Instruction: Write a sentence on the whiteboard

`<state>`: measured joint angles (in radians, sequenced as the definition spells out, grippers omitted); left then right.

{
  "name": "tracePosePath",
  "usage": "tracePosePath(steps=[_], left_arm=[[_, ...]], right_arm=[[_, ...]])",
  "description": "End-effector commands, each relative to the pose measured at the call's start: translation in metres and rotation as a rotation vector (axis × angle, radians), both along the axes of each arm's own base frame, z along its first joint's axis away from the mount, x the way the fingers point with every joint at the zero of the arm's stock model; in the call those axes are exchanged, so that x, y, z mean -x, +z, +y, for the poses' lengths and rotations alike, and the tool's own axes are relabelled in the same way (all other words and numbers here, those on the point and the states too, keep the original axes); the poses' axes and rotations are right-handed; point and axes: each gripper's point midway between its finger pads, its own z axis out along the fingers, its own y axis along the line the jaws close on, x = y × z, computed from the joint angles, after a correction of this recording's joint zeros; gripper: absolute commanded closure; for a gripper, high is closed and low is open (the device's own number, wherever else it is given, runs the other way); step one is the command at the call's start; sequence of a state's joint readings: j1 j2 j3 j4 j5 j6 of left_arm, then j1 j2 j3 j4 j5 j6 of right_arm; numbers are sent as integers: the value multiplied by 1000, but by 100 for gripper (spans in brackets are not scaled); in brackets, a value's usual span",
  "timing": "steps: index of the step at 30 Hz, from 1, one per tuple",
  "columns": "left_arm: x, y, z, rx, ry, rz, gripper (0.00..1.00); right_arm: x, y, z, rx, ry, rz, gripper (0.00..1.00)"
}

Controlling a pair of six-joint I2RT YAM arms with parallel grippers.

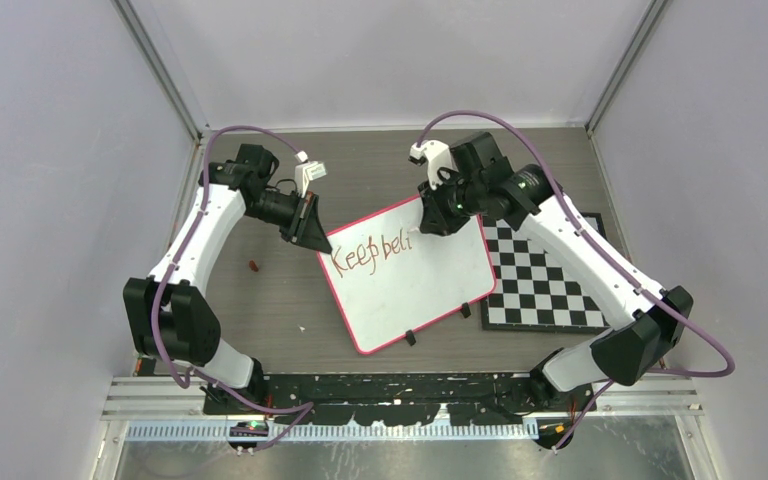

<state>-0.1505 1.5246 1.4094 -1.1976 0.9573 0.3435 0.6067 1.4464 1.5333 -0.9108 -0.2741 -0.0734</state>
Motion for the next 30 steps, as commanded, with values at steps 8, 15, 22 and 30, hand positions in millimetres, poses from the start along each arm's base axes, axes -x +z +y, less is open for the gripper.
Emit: tracePosePath(steps=[8, 15, 22, 30], left_arm=[[1, 7, 2, -7, 15, -30, 100], [1, 6, 2, -10, 16, -26, 100], [0, 6, 1, -7, 15, -26, 100], [0, 7, 1, -5, 15, -25, 100]], right_arm=[[-18, 0, 8, -5, 2, -40, 100], [-18, -8, 4, 20, -9, -36, 100], [-9, 13, -2, -20, -5, -51, 100], [-2, 7, -10, -32, -8, -15, 100]])
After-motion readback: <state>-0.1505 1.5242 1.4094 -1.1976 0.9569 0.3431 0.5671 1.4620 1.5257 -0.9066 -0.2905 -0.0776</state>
